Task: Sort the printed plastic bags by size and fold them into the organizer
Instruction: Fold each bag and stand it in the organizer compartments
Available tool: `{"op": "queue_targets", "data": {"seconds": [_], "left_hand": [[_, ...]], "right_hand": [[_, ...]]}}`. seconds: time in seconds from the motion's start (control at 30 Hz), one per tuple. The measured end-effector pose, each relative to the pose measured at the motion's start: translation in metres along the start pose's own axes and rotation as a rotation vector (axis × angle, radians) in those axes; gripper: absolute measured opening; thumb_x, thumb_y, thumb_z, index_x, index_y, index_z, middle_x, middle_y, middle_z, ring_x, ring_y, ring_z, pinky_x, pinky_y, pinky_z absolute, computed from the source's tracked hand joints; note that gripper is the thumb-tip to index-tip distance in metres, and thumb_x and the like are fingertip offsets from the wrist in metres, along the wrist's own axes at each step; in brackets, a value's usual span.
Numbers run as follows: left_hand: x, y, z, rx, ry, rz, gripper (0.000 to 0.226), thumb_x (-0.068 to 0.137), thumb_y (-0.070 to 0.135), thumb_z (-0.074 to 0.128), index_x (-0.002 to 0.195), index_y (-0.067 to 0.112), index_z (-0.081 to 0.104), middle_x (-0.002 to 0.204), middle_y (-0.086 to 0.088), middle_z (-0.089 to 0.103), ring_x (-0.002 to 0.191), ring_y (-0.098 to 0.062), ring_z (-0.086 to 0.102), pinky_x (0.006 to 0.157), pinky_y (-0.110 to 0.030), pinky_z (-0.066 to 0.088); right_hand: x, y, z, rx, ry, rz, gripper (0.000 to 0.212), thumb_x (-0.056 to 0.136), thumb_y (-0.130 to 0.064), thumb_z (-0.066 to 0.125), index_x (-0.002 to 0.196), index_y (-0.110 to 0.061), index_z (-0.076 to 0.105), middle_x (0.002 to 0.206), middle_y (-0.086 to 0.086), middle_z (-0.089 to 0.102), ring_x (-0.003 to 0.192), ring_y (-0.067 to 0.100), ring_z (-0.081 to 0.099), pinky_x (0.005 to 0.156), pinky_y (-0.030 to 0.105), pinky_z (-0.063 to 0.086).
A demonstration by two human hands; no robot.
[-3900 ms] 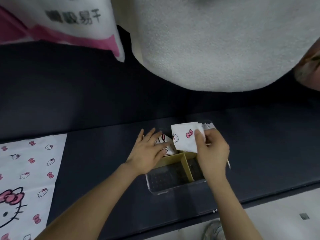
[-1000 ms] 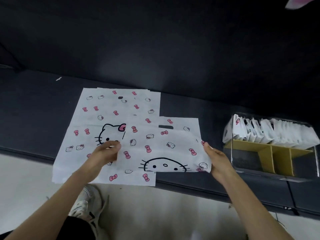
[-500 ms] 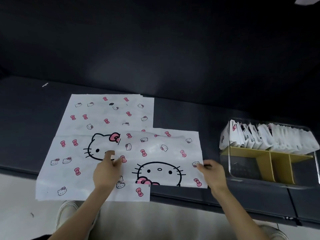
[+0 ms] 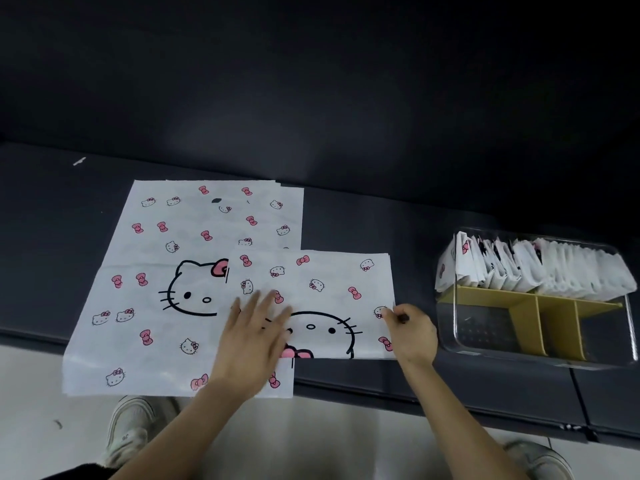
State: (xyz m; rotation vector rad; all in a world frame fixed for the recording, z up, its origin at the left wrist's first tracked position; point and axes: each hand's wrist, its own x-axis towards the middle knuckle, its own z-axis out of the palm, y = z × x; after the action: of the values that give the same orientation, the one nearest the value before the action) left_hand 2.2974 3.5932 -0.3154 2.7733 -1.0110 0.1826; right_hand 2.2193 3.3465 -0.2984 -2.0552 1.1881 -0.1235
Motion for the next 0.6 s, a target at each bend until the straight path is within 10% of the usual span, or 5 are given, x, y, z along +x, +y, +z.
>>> {"op": "queue_targets", "data": {"seconds": [0.6], "left_hand": [[-0.008,0.003,0.017,0.012,-0.261,-0.048,0.066,0.094,0.066,0.017,0.144,0.028,0.039,0.154,-0.006,0.028,0.142,-0.028,0.021,0.111,-0.059,0.009]], "right_hand": [[-0.008,-0.011,-0.004,-0.267,0.128,-0.045,0.022,0.088,-0.027,0.062,0.105,-0.012,0.062,0.09,0.011,0.068,0.079,0.032,0.063,0.063,0.033,0.045]]}}
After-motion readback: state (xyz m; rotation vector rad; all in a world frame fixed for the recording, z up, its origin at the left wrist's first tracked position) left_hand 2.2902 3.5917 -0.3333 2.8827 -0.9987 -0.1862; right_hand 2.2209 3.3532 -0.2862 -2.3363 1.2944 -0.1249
